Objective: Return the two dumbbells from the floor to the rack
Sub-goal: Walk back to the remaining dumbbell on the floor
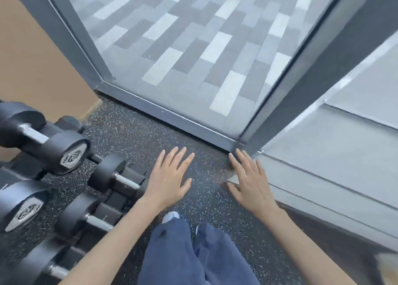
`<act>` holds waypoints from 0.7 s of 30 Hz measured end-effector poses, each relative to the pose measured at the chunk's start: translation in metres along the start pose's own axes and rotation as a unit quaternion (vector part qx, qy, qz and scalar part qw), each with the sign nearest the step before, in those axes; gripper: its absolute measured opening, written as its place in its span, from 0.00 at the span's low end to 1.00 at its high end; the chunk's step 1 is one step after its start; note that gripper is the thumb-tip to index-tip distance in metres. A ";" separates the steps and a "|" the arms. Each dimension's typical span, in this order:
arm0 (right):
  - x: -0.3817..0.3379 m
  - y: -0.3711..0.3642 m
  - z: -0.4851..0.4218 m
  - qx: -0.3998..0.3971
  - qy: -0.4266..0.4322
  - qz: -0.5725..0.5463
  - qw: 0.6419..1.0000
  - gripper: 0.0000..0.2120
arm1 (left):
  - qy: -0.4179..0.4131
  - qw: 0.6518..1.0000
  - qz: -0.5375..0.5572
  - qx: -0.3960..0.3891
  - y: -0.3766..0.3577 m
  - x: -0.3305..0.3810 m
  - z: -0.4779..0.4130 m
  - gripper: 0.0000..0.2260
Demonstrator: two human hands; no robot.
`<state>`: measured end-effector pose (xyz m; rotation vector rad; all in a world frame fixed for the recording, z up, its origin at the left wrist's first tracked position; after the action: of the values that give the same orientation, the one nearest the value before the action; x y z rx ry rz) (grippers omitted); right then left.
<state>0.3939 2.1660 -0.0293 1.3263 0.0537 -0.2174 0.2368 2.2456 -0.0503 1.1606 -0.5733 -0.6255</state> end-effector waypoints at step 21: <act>0.018 -0.092 0.329 0.029 -0.459 -0.114 0.881 0.35 | -0.496 0.858 -0.112 -0.072 -0.049 0.253 0.075 0.31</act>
<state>0.3667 1.8247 -0.0397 1.1589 -0.6079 -1.0368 0.3537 2.0038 -0.0512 0.6940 -1.2423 -1.4680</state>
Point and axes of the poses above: each hand's wrist, its own z-axis away from the middle knuckle, its own y-axis out of the back of the hand, x = y × z, the point moved 10 cm from there along -z, towards the middle knuckle, and after that the axes turned 12 degrees about -x, right-handed, at the moved point
